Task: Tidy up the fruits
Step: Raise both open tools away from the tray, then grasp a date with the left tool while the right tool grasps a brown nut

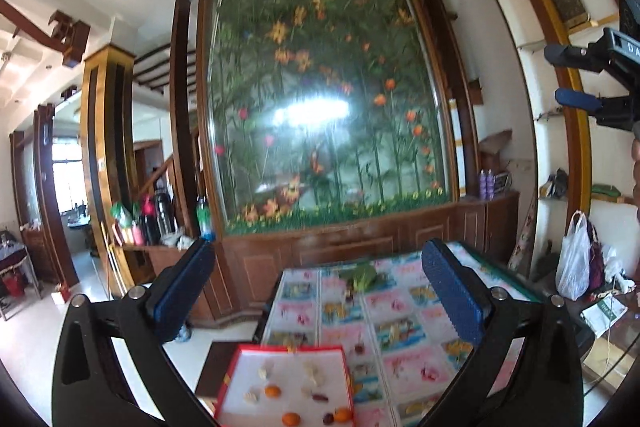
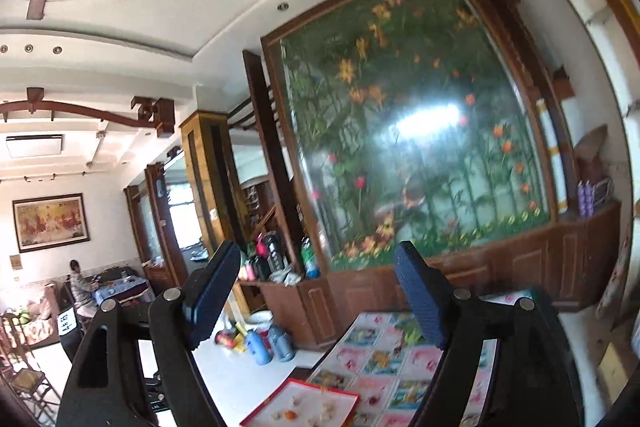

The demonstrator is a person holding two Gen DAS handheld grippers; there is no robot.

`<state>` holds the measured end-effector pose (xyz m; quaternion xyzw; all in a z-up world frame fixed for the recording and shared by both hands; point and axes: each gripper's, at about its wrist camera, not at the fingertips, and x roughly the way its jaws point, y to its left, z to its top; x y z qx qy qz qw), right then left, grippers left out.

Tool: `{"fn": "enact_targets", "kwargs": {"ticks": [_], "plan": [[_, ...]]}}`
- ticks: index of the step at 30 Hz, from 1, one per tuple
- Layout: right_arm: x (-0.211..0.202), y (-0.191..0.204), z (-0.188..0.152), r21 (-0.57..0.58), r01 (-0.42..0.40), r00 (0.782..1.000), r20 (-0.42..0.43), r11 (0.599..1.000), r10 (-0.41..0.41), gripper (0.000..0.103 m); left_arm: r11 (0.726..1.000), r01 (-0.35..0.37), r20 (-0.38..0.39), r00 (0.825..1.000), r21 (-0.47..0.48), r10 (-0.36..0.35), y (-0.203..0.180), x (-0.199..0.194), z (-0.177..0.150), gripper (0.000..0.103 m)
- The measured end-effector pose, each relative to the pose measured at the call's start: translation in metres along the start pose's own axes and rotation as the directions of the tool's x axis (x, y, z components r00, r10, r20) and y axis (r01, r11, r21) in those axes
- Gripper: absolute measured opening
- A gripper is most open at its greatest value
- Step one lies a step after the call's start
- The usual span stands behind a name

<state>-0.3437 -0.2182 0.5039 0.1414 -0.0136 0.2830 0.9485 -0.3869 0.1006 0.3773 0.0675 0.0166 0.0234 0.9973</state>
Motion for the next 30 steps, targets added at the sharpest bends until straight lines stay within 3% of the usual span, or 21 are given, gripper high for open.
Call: {"fn": "enact_targets", "kwargs": {"ticks": [3, 7, 10, 13, 15, 17, 18, 19, 20, 21, 23, 26, 28, 30], "plan": [[-0.017, 0.017, 0.047, -0.027, 0.039, 0.997, 0.067, 0.999, -0.038, 0.079, 0.999, -0.024, 0.035, 0.999, 0.023, 0.023, 0.009, -0.010, 0.052, 0.103], [-0.014, 0.018, 0.072, -0.048, 0.060, 0.996, 0.074, 0.997, -0.056, 0.082, 0.992, -0.097, 0.111, 0.990, 0.086, 0.087, 0.006, -0.036, 0.118, 0.103], [0.021, 0.001, 0.046, -0.055, 0.085, 0.996, -0.029, 0.995, -0.087, 0.082, 0.985, -0.088, 0.139, 0.988, 0.151, 0.067, -0.006, -0.047, 0.152, 0.103], [0.070, -0.026, -0.010, -0.083, 0.108, 0.972, -0.199, 0.991, -0.123, 0.082, 0.990, -0.014, 0.089, 0.996, 0.137, 0.002, -0.014, -0.034, 0.146, 0.103], [0.111, -0.053, -0.062, -0.088, 0.137, 0.932, -0.327, 0.987, -0.158, 0.082, 0.991, 0.029, 0.053, 0.998, 0.133, -0.037, -0.018, -0.015, 0.122, 0.103], [0.154, -0.084, -0.124, -0.071, 0.125, 0.875, -0.462, 0.990, -0.144, 0.082, 0.991, 0.068, -0.045, 0.997, 0.120, -0.062, -0.023, 0.025, 0.086, 0.103], [0.166, -0.094, -0.149, -0.059, 0.113, 0.850, -0.511, 0.992, -0.127, 0.082, 0.991, 0.082, -0.108, 0.992, 0.102, -0.071, -0.025, 0.049, 0.067, 0.103], [0.189, -0.110, -0.188, -0.045, 0.105, 0.811, -0.574, 0.993, -0.112, 0.082, 0.993, 0.095, -0.185, 0.979, 0.076, -0.080, -0.024, 0.078, 0.045, 0.103], [0.202, -0.118, -0.209, -0.040, 0.106, 0.784, -0.611, 0.994, -0.108, 0.082, 0.994, 0.104, -0.269, 0.959, 0.042, -0.089, -0.022, 0.113, 0.015, 0.103], [0.221, -0.131, -0.240, -0.027, 0.103, 0.744, -0.662, 0.994, -0.095, 0.082, 0.995, 0.094, -0.311, 0.947, 0.030, -0.080, -0.020, 0.133, -0.005, 0.103], [0.249, -0.147, -0.285, 0.018, 0.084, 0.691, -0.722, 0.996, -0.045, 0.081, 0.998, 0.041, -0.401, 0.916, 0.056, -0.015, -0.018, 0.187, -0.057, 0.103], [0.292, -0.173, -0.344, 0.067, 0.099, 0.613, -0.790, 0.993, -0.008, 0.077, 0.998, 0.018, -0.542, 0.840, 0.058, 0.016, -0.016, 0.256, -0.132, 0.103], [0.319, -0.192, -0.381, 0.116, 0.117, 0.552, -0.833, 0.986, 0.032, 0.062, 1.000, 0.017, -0.610, 0.792, 0.012, -0.007, -0.012, 0.292, -0.168, 0.103], [0.340, -0.206, -0.412, 0.134, 0.158, 0.509, -0.860, 0.978, 0.036, 0.059, 1.000, 0.001, -0.661, 0.751, -0.008, -0.007, -0.009, 0.326, -0.203, 0.103]]}}
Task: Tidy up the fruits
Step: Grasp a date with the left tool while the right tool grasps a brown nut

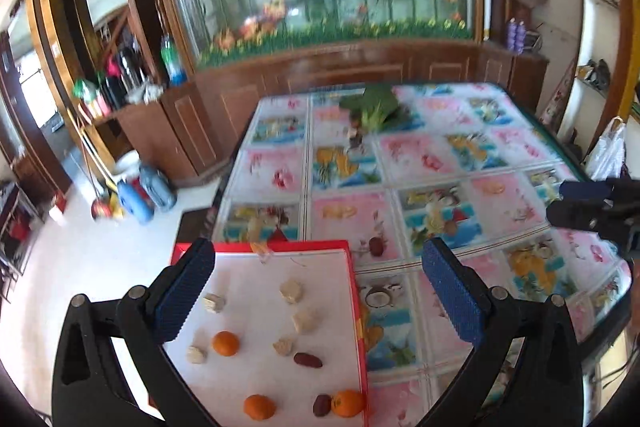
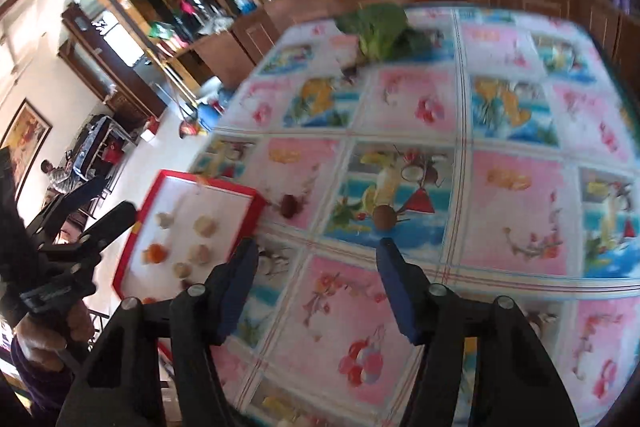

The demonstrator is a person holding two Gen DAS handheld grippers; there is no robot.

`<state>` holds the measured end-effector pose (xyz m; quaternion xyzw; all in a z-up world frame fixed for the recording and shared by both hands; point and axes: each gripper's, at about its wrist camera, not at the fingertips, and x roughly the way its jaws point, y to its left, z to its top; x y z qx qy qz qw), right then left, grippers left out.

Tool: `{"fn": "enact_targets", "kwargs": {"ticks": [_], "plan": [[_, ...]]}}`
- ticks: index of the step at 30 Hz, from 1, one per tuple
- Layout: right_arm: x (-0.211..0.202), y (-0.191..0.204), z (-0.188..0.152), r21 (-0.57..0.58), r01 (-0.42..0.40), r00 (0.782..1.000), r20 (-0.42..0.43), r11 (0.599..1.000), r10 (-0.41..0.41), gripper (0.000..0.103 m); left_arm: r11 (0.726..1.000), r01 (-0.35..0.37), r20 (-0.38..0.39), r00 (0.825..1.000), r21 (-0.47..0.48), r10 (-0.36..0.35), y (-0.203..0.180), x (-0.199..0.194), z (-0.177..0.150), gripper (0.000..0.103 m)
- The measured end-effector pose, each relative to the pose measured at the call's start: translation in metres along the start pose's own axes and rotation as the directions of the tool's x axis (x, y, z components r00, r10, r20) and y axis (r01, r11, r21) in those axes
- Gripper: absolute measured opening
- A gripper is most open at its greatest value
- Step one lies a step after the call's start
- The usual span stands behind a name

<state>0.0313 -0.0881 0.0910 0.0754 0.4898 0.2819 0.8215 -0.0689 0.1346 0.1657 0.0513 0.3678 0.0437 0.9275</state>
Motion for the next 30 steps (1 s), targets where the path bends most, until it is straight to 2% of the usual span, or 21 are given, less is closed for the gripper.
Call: {"fn": "enact_targets", "kwargs": {"ticks": [6, 15, 18, 21, 24, 27, 28, 30], "plan": [[0.051, -0.026, 0.019, 0.051, 0.029, 0.996, -0.085, 0.998, -0.025, 0.040, 0.996, 0.071, -0.112, 0.991, -0.051, -0.077, 0.000, 0.077, 0.001, 0.103], [0.078, -0.029, 0.009, -0.011, 0.107, 0.985, -0.133, 0.994, -0.107, 0.040, 0.993, 0.101, -0.250, 0.962, -0.060, -0.113, -0.018, 0.139, 0.007, 0.095], [0.079, -0.023, 0.007, -0.059, 0.137, 0.983, -0.116, 0.989, -0.143, 0.032, 0.995, 0.088, -0.267, 0.959, -0.057, -0.100, -0.023, 0.148, 0.010, 0.094], [0.080, -0.026, 0.005, -0.059, 0.123, 0.987, -0.100, 0.991, -0.129, 0.024, 0.996, 0.077, -0.296, 0.951, -0.038, -0.085, -0.032, 0.157, 0.010, 0.088], [0.080, -0.035, 0.003, -0.046, 0.082, 0.994, -0.074, 0.996, -0.085, 0.024, 0.991, 0.117, -0.341, 0.931, -0.064, -0.132, -0.039, 0.166, 0.009, 0.079], [0.078, -0.049, 0.002, -0.017, -0.008, 0.999, -0.045, 1.000, 0.007, 0.023, 0.993, 0.101, -0.361, 0.926, -0.053, -0.113, -0.048, 0.173, 0.008, 0.077], [0.078, -0.054, 0.002, -0.007, -0.043, 0.998, -0.043, 0.999, 0.043, 0.023, 0.994, 0.095, -0.367, 0.924, -0.049, -0.107, -0.050, 0.175, 0.008, 0.070], [0.077, -0.064, 0.004, 0.032, -0.098, 0.994, -0.050, 0.995, 0.100, 0.023, 0.995, 0.091, -0.390, 0.915, -0.042, -0.100, -0.056, 0.179, 0.005, 0.067]]}}
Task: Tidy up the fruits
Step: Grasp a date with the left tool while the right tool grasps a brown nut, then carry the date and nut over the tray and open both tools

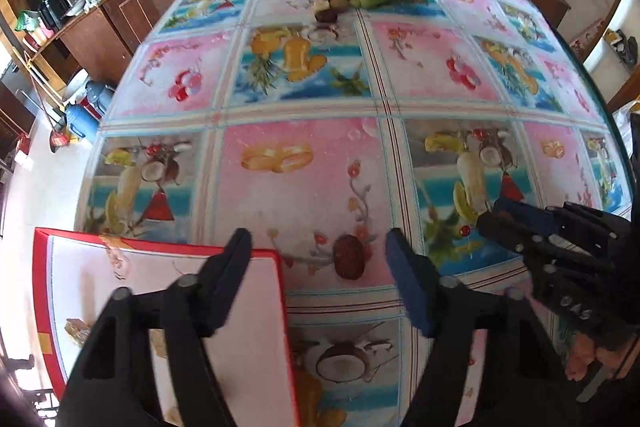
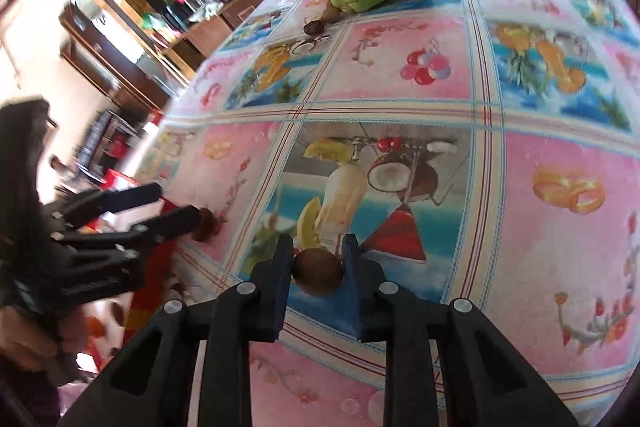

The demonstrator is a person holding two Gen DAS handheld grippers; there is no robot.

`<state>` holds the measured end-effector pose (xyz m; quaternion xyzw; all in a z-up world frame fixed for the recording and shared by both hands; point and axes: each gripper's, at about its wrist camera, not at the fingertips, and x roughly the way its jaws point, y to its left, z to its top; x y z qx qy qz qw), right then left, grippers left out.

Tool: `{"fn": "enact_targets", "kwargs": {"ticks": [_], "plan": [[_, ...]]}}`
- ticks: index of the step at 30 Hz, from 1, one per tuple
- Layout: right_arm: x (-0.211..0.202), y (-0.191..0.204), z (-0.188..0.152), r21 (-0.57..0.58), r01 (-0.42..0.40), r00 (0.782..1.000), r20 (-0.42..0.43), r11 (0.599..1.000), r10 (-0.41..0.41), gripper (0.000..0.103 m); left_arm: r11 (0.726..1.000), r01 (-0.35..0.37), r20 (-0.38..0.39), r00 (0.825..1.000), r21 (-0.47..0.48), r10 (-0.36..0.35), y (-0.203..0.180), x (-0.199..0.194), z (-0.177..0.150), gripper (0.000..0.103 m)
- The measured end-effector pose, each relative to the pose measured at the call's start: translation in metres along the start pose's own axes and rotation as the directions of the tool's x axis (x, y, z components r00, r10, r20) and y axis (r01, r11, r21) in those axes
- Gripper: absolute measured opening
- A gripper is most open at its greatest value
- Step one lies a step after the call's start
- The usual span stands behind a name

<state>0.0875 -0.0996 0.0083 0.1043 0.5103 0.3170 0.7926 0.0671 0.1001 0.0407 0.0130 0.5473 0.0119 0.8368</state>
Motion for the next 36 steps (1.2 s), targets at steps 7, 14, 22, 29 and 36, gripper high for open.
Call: {"fn": "enact_targets", "kwargs": {"ticks": [7, 14, 22, 29, 36], "plan": [[-0.003, -0.015, 0.003, 0.068, -0.068, 0.998, -0.009, 0.995, 0.069, 0.023, 0.999, -0.052, -0.008, 0.999, 0.014, 0.052, -0.023, 0.005, 0.003, 0.067], [-0.004, -0.019, 0.002, 0.099, -0.097, 0.995, -0.013, 0.990, 0.099, 0.023, 0.998, -0.063, -0.028, 0.998, 0.022, 0.064, -0.041, 0.015, 0.003, 0.067], [-0.004, -0.021, 0.002, 0.098, -0.096, 0.995, -0.014, 0.991, 0.098, 0.023, 0.998, -0.015, -0.034, 0.999, -0.064, 0.012, -0.029, 0.029, 0.001, 0.049], [-0.004, -0.020, 0.003, 0.094, -0.090, 0.996, -0.013, 0.991, 0.092, 0.023, 0.998, 0.003, -0.025, 1.000, -0.058, -0.005, -0.032, 0.027, -0.005, 0.035], [-0.003, -0.020, 0.004, 0.098, -0.093, 0.995, -0.017, 0.991, 0.095, 0.023, 0.996, -0.007, -0.004, 1.000, -0.090, 0.006, -0.030, 0.025, -0.011, 0.035]]}}
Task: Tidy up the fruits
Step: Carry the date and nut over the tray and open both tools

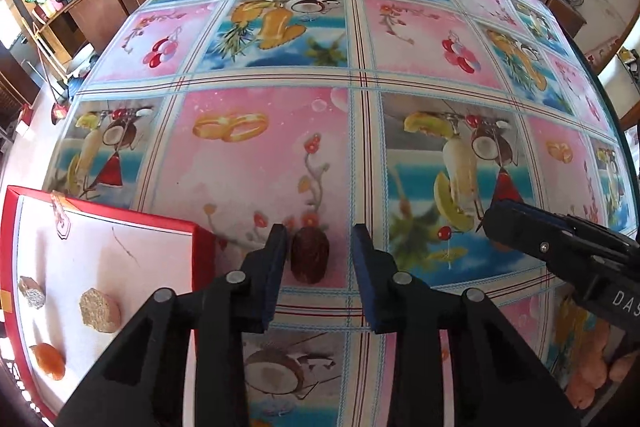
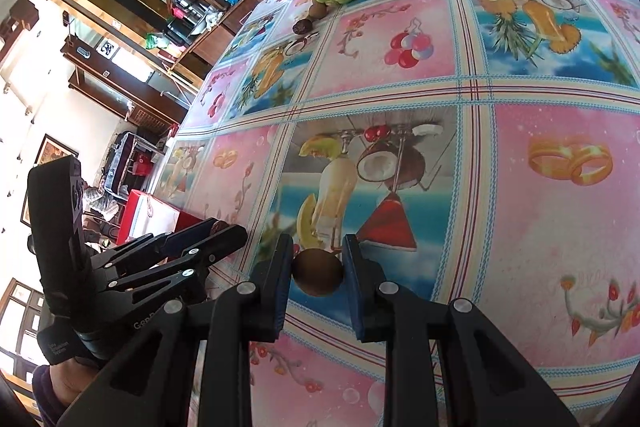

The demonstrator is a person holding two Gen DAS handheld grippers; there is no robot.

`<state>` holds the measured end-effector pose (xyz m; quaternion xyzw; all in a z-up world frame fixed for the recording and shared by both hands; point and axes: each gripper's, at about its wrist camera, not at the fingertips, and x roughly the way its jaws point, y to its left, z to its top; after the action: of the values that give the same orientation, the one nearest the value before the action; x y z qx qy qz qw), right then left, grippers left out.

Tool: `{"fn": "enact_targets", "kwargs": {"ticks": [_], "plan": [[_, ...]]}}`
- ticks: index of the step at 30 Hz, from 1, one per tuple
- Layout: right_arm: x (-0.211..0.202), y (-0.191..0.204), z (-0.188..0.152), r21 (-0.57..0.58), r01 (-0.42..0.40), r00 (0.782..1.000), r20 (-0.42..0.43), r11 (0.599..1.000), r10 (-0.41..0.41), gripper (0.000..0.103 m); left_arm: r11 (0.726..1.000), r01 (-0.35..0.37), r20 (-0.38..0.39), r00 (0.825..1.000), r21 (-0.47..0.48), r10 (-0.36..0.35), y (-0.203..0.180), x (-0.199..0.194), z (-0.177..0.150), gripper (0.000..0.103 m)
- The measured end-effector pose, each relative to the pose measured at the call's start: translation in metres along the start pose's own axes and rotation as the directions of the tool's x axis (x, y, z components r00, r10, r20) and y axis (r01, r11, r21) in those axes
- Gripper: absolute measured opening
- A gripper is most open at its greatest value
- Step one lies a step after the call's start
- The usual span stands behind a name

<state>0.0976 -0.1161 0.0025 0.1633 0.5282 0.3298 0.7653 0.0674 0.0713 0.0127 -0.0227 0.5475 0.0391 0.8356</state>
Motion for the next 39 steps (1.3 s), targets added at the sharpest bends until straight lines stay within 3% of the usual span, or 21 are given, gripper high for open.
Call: {"fn": "enact_targets", "kwargs": {"ticks": [4, 7, 15, 18, 21, 24, 28, 33, 39], "plan": [[-0.001, 0.002, 0.001, -0.006, -0.018, 1.000, 0.012, 1.000, 0.018, 0.023, 1.000, -0.005, 0.015, 1.000, -0.003, 0.005, 0.000, -0.001, -0.002, 0.034], [-0.005, 0.007, 0.001, -0.029, -0.034, 0.998, 0.043, 0.999, 0.035, 0.023, 1.000, -0.002, 0.023, 1.000, 0.004, 0.002, -0.002, -0.002, -0.004, 0.020], [-0.010, 0.028, -0.005, -0.117, -0.056, 0.990, 0.125, 0.991, 0.071, 0.023, 0.998, 0.070, 0.089, 0.994, 0.000, -0.070, -0.004, -0.031, -0.018, 0.020], [-0.010, 0.043, -0.013, -0.172, -0.056, 0.984, 0.157, 0.983, 0.083, 0.023, 0.994, 0.105, 0.135, 0.985, 0.001, -0.104, 0.001, -0.056, -0.032, 0.020], [-0.006, 0.058, -0.023, -0.179, -0.105, 0.979, 0.154, 0.978, 0.133, 0.023, 0.991, 0.137, 0.200, 0.971, -0.003, -0.134, 0.018, -0.090, -0.053, 0.020], [0.001, 0.084, -0.037, -0.197, -0.151, 0.974, 0.136, 0.969, 0.179, 0.023, 0.994, 0.109, 0.279, 0.955, -0.023, -0.098, 0.050, -0.125, -0.081, 0.020], [0.018, 0.131, -0.058, -0.239, -0.219, 0.960, 0.121, 0.946, 0.253, 0.023, 0.997, -0.022, 0.355, 0.934, -0.074, 0.047, 0.101, -0.155, -0.121, 0.020], [0.049, 0.179, -0.079, -0.237, -0.299, 0.941, 0.090, 0.924, 0.327, 0.023, 0.983, -0.034, 0.338, 0.937, -0.178, 0.094, 0.160, -0.152, -0.159, 0.020], [0.084, 0.222, -0.114, -0.261, -0.342, 0.938, -0.028, 0.903, 0.347, 0.023, 0.965, -0.067, 0.320, 0.936, -0.254, 0.149, 0.205, -0.147, -0.194, 0.020]]}}
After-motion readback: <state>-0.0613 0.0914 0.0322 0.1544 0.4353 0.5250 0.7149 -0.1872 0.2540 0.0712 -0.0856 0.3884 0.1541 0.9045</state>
